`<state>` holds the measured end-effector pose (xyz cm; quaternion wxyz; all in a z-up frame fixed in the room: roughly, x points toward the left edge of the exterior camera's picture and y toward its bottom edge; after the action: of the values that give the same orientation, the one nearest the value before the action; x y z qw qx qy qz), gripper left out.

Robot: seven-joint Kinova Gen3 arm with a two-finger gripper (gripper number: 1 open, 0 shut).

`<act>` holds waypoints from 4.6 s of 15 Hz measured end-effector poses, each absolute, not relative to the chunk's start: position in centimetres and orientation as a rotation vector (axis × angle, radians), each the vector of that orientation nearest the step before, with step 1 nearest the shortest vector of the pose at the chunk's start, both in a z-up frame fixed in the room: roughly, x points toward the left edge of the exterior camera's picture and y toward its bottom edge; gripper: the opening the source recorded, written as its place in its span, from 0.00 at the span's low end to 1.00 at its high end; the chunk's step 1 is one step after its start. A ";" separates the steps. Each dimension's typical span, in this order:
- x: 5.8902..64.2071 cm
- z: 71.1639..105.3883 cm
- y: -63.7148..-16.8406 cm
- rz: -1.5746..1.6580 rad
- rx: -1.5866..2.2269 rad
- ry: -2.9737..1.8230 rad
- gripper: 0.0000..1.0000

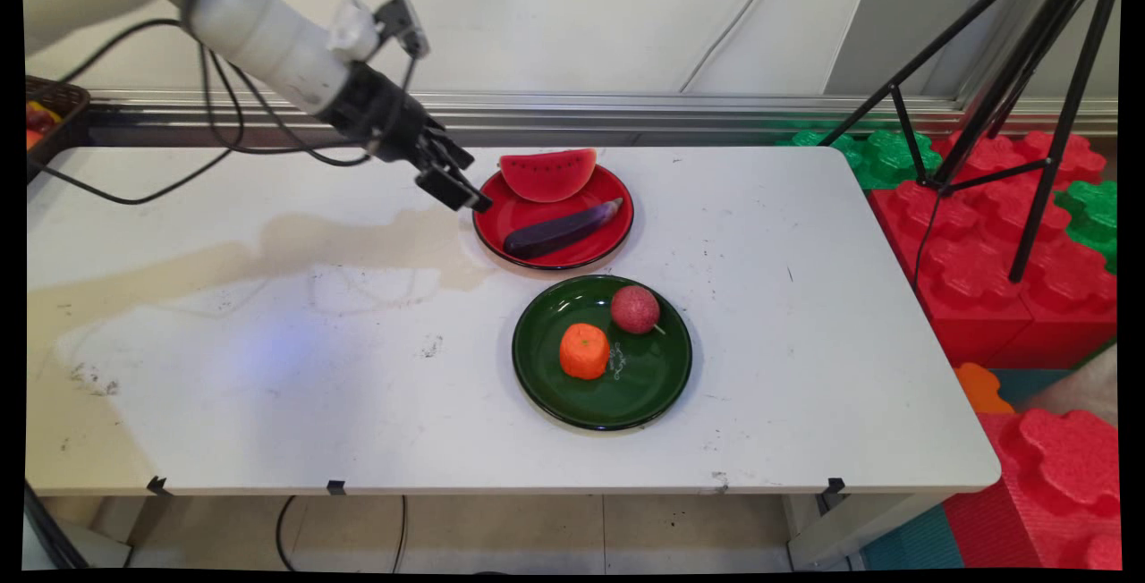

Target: Pick up the eggplant from the red plate, then place the picked object on the table

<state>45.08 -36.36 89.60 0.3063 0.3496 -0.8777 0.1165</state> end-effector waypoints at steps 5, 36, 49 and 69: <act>43.0 86.4 -39.2 0.299 0.945 -2.345 1.00; 37.7 77.5 -45.7 0.266 1.018 -2.410 0.00; 38.7 79.9 -44.6 0.280 1.036 -2.376 0.00; 44.8 89.1 -36.4 0.266 1.080 -2.330 0.00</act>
<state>44.81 -36.39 89.13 0.2763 0.4019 -0.8674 0.0992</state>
